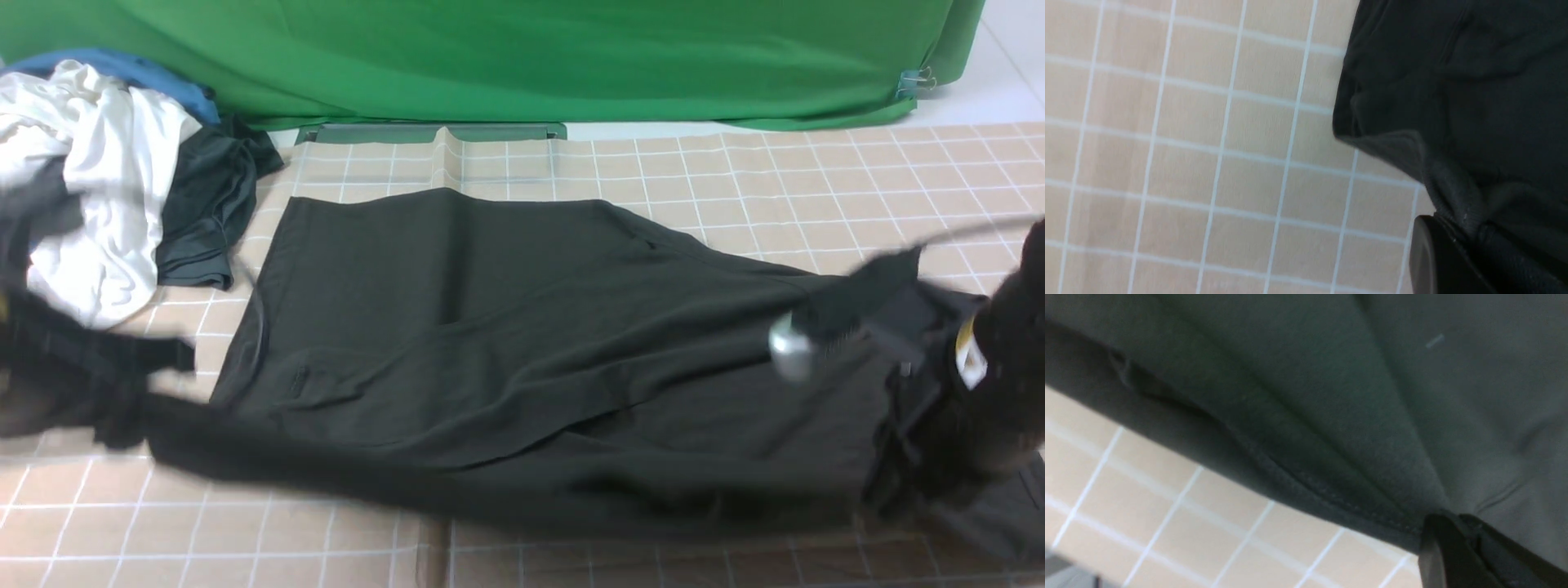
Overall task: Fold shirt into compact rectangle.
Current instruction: 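Fold the black garment in half by bringing its near edge over to the far edge, then pull the folded dark garment lengthwise by its ends to straighten it flat on the table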
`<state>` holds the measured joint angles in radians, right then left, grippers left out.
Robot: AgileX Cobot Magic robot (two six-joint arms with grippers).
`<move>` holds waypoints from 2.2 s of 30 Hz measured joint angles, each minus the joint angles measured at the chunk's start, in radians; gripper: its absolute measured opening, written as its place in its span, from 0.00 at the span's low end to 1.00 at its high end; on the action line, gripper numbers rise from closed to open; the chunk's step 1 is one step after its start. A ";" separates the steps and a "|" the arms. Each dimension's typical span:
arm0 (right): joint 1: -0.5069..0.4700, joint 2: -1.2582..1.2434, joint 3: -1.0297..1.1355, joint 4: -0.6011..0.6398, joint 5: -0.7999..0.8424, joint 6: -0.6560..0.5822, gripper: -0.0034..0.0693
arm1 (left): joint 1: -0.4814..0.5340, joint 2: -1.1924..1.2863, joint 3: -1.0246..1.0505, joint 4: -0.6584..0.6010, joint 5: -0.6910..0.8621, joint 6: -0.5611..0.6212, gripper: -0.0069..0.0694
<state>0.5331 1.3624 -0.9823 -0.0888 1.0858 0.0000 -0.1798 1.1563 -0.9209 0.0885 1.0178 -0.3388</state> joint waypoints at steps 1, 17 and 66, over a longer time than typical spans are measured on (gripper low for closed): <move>-0.010 0.003 -0.020 -0.005 0.001 0.000 0.10 | 0.002 0.028 -0.036 0.002 -0.008 0.000 0.14; -0.268 0.401 -0.470 -0.019 -0.080 -0.112 0.10 | 0.069 0.644 -0.700 -0.047 -0.099 0.007 0.14; -0.297 0.600 -0.958 0.141 0.073 -0.166 0.10 | -0.027 1.130 -1.096 -0.311 0.090 0.483 0.11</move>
<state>0.2361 1.9623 -1.9398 0.0526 1.1587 -0.1664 -0.2071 2.2864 -2.0169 -0.2228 1.1082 0.1445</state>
